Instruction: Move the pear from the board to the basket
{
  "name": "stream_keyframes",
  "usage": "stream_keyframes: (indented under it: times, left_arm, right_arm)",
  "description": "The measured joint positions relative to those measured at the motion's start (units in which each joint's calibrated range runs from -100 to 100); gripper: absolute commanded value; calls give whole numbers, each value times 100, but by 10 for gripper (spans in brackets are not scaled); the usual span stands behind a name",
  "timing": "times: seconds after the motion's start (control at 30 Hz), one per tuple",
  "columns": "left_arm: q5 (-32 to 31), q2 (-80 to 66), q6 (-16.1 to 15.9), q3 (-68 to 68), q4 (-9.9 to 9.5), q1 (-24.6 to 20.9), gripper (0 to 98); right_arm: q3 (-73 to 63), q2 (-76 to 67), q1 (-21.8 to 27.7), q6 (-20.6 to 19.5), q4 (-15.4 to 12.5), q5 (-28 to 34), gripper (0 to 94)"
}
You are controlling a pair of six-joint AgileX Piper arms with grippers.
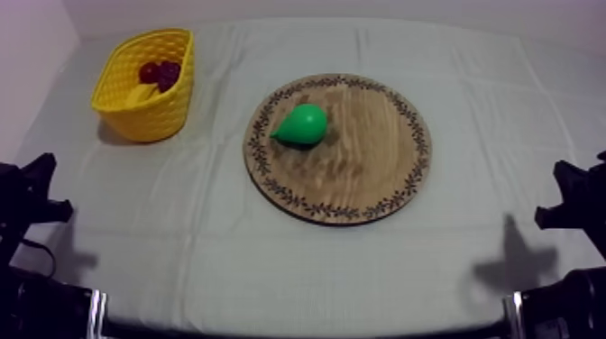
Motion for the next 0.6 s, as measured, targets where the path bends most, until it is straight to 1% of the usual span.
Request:
stream_keyframes:
  times: [0.1, 0.17, 0.27, 0.33, 0.43, 0.53, 0.6]
  left_arm:
    - [47, 0, 43, 0, 30, 6, 1]
    - [47, 0, 169, 0, 30, 6, 1]
    - [47, 0, 472, 0, 30, 6, 1]
    - [47, 0, 775, 0, 30, 6, 1]
    - [47, 0, 1128, 0, 31, 9, 1]
    - [47, 0, 1340, 0, 36, 9, 1]
    - [47, 0, 1384, 0, 36, 9, 1]
  right_arm:
    - [0, 0, 0, 0, 0, 0, 3]
    - [0, 0, 0, 0, 0, 0, 3]
    - [0, 0, 0, 0, 0, 0, 3]
    - [0, 0, 0, 0, 0, 0, 3]
    - [0, 0, 0, 0, 0, 0, 3]
    - [0, 0, 0, 0, 0, 0, 3]
    - [0, 0, 0, 0, 0, 0, 3]
